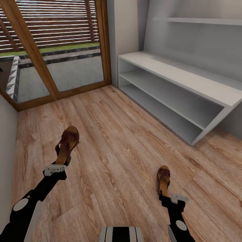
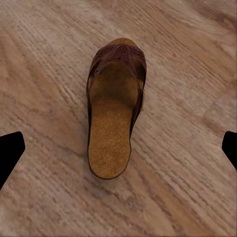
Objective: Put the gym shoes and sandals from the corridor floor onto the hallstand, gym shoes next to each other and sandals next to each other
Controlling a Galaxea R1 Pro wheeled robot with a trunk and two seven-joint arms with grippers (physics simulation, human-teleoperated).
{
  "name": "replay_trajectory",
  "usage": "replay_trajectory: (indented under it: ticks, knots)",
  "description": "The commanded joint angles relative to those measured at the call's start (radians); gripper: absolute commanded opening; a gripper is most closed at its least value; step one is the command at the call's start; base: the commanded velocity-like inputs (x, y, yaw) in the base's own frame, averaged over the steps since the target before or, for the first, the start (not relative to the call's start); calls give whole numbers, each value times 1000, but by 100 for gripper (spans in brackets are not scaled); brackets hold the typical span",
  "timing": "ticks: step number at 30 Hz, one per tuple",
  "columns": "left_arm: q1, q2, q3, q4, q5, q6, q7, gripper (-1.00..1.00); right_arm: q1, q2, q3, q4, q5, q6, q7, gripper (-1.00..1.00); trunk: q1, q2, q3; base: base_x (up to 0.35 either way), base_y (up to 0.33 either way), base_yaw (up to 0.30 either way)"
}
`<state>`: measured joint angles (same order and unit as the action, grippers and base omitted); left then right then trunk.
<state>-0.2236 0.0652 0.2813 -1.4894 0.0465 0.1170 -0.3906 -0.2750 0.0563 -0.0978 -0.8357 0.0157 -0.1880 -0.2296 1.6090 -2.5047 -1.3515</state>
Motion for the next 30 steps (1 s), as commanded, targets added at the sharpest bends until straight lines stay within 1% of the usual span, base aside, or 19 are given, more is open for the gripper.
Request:
replay_trajectory:
  ticks: [1, 5, 8, 11, 13, 14, 17, 18, 20, 26, 30]
  knots:
    - [0, 0, 1, 1, -3, -1, 0, -100, -3, 1, 1, 4, 12, -2, 0, 100, 0, 0, 0, 0, 0, 0]
    - [0, -1, 0, 3, -2, -2, 0, -100, -8, 3, 0, 8, 23, -6, -19, 100, 0, 0, 0, 0, 0, 0]
    - [0, -2, -2, 4, -2, -3, 0, -100, -10, 1, -5, 11, 18, -16, -49, 100, 0, 0, 0, 0, 0, 0]
    - [0, -2, -8, 8, -3, -2, 0, -100, -10, -1, -9, 40, 6, -112, -65, 100, 0, 0, 0, 0, 0, 0]
    - [0, -2, -10, 9, -3, -2, 0, -100, -12, 0, -8, 84, 4, -179, -68, 100, 0, 0, 0, 0, 0, 0]
    - [0, -2, -10, 9, -3, -2, 0, -100, -12, 0, -8, 84, 4, -179, -68, 100, 0, 0, 0, 0, 0, 0]
    - [0, -2, -12, 10, -4, -2, 0, -100, -30, -2, -8, 157, 0, -247, -69, 100, 0, 0, 0, 0, 0, 0]
    - [0, -2, -12, 10, -4, -2, 0, -100, -30, -2, -8, 157, 0, -247, -69, 100, 0, 0, 0, 0, 0, 0]
    - [0, -2, -13, 10, -4, -2, 0, -100, -53, -5, -8, 211, -1, -286, -70, 100, 0, 0, 0, 0, 0, 0]
    - [0, -2, -14, 11, -5, -2, 0, -100, -73, -7, -7, 255, -2, -320, -60, 100, 0, 0, 0, 0, 0, 0]
    - [0, -2, -14, 12, -6, -2, -2, -100, -91, -8, -9, 285, -3, -329, -22, 100, 0, 0, 0, 0, 0, 0]
